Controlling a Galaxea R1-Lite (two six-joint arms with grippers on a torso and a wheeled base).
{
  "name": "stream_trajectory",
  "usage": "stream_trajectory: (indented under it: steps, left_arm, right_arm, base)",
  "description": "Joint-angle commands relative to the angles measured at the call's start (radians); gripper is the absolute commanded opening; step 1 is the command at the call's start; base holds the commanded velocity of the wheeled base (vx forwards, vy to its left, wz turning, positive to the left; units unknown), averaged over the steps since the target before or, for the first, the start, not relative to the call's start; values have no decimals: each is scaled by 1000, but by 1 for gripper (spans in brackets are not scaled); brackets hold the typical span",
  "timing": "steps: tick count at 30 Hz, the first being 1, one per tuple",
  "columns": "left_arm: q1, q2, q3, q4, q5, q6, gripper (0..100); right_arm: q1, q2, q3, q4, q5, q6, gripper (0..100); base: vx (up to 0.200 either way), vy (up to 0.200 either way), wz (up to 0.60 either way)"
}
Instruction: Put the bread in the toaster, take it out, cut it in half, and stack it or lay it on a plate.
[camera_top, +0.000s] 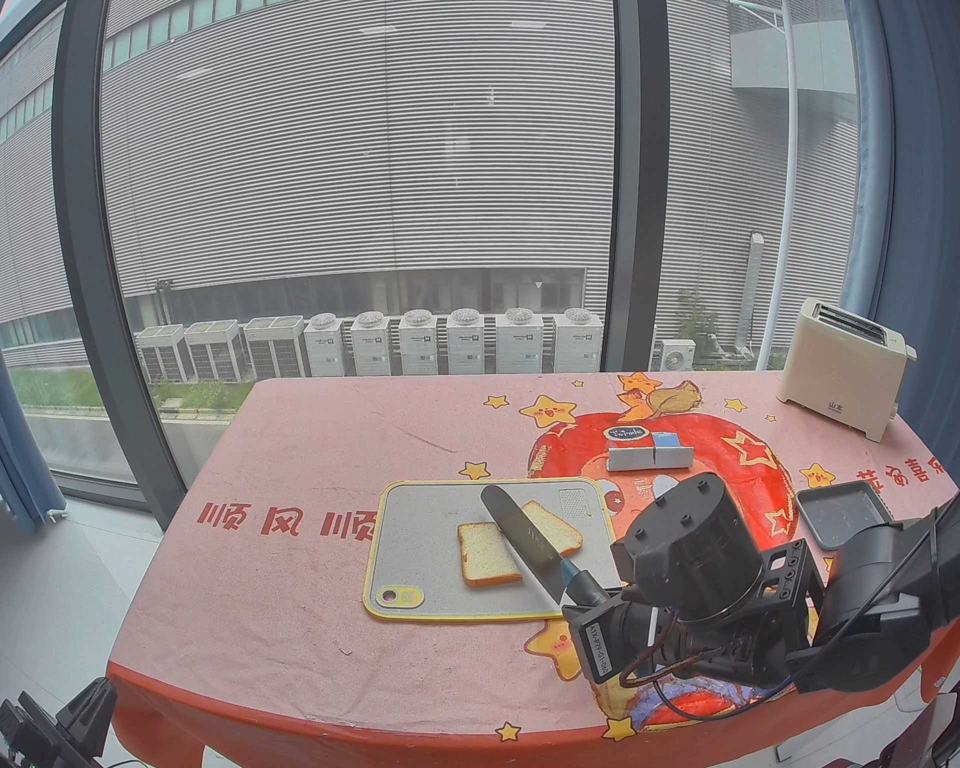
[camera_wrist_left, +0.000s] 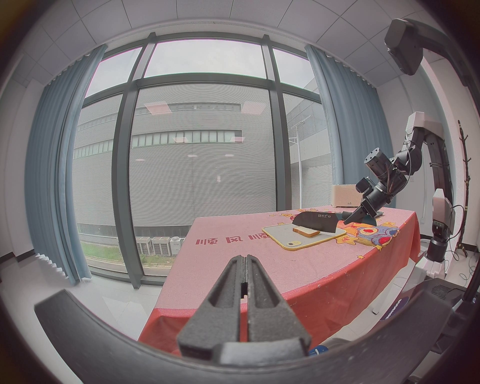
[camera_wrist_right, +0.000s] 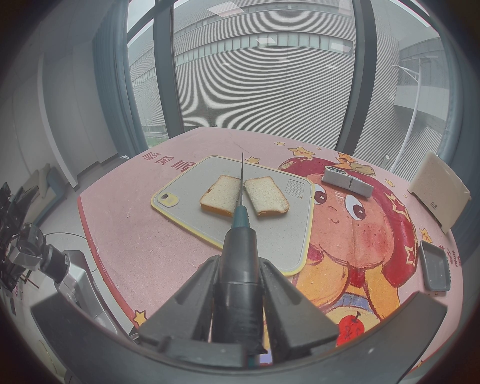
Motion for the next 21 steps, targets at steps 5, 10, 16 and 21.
stream_trajectory:
  steps: [5, 10, 16, 21]
  left_arm:
    - [0, 2, 18, -2, 0, 0, 0]
    - [0, 2, 18, -2, 0, 2, 0]
    - [0, 2, 18, -2, -2, 3, 0]
    - [0, 2, 18, -2, -2, 3, 0]
  right_arm:
    - [20, 6, 12, 4, 1, 0, 0]
    - [12, 9, 6, 5, -1, 11, 0]
    - [8, -8, -37, 62, -1, 0, 0]
    - [11, -11, -88, 166, -1, 1, 0]
  base:
    - [0, 0, 0]
    - [0, 0, 0]
    - [0, 0, 0]
    - [0, 0, 0]
